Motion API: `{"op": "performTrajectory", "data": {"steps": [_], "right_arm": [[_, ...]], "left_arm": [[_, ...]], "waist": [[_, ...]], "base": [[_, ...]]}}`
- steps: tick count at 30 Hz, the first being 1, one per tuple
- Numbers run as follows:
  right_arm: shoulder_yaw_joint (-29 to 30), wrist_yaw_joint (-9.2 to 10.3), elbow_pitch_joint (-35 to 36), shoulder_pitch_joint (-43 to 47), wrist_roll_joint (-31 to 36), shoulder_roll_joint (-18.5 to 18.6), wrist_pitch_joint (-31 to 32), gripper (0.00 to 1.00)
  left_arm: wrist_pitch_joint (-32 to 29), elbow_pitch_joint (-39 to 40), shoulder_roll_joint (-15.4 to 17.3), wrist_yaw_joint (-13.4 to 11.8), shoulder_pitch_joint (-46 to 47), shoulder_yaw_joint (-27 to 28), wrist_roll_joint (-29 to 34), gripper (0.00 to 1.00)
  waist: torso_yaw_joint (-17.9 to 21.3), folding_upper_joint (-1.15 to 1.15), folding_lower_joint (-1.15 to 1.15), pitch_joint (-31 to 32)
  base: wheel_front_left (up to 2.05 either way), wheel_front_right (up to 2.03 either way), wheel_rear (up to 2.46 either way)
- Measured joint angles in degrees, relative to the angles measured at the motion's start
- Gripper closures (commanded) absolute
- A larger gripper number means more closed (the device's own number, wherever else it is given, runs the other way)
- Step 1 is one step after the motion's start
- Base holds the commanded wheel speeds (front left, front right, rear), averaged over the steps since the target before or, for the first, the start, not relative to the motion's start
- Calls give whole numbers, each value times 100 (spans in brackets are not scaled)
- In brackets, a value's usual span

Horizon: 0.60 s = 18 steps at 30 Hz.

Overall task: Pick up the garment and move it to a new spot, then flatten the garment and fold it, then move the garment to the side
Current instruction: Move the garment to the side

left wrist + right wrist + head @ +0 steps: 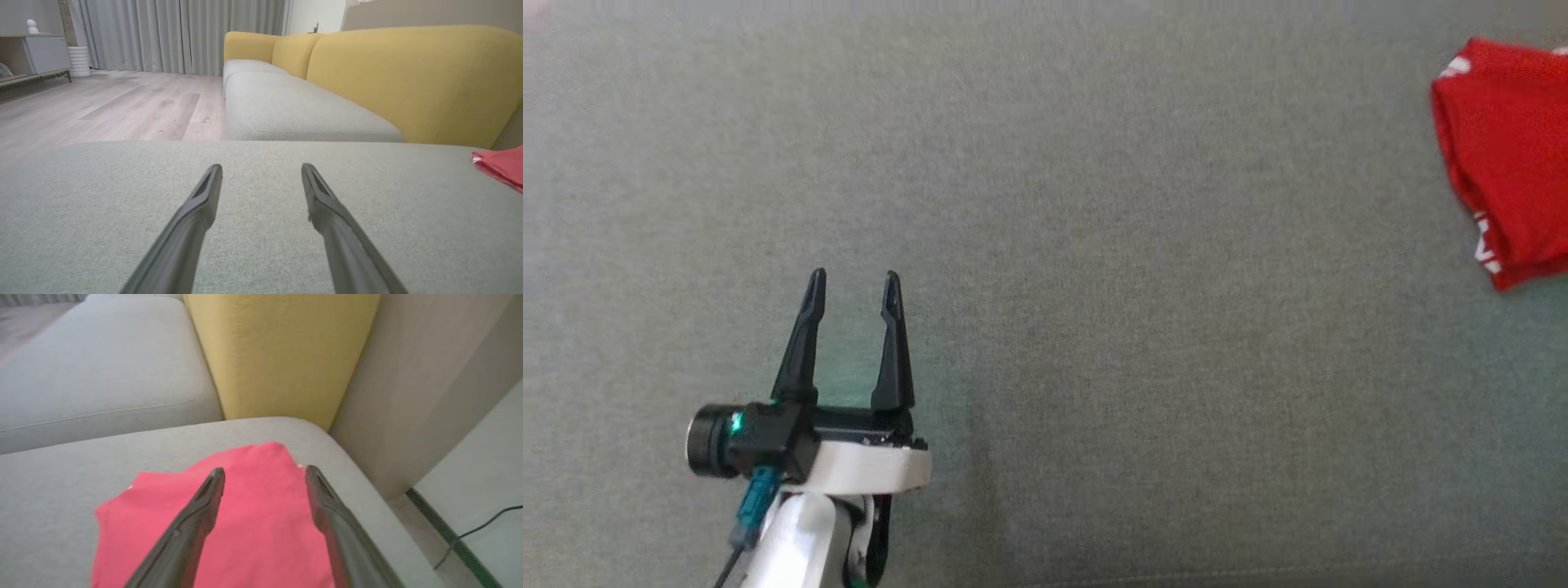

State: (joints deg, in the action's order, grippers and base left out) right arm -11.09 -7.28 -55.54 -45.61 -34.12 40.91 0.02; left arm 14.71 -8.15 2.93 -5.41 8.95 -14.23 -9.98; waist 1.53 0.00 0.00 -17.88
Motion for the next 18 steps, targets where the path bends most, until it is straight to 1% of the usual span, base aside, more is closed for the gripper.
{"op": "performTrajectory", "data": {"steps": [4, 7, 9, 12, 15, 17, 18], "right_arm": [[-32, 0, 143, 685, 0, -662, -233, 0], [-183, 0, 367, 1334, 1, -1214, -452, 0], [-365, 0, 603, 1791, 16, -1582, -636, 0], [-625, 0, 1016, 2496, 16, -2096, -1089, 0], [-873, 0, 1377, 3109, 149, -2494, -1367, 0], [-870, 0, 1726, 3478, 419, -2735, -1397, 0], [-734, 0, 2059, 3676, 611, -2862, -1399, 0]], "left_arm": [[0, 8, 0, 225, -208, 4, -235, 0], [0, -11, 0, 283, -519, 57, -267, 0], [0, -119, 0, 279, -708, 92, -275, 0], [-1, -308, 1, 182, -932, 113, -345, 0], [-1, -503, 3, 196, -1014, 120, -368, 0], [-1, -583, 3, 197, -1042, 140, -365, 0], [-1, -597, 3, 194, -1062, 169, -353, 0]], "waist": [[-54, 0, 0, 442], [-92, 0, -1, 847], [-122, 0, -1, 1140], [-178, 0, -1, 1563], [-248, 0, -1, 1915], [-293, 0, -1, 2111], [-311, 0, -1, 2201]], "base": [[0, 0, 0], [0, 0, 0], [0, 0, 0], [0, 0, 0], [0, 0, 0], [0, 0, 0], [0, 0, 0]]}}
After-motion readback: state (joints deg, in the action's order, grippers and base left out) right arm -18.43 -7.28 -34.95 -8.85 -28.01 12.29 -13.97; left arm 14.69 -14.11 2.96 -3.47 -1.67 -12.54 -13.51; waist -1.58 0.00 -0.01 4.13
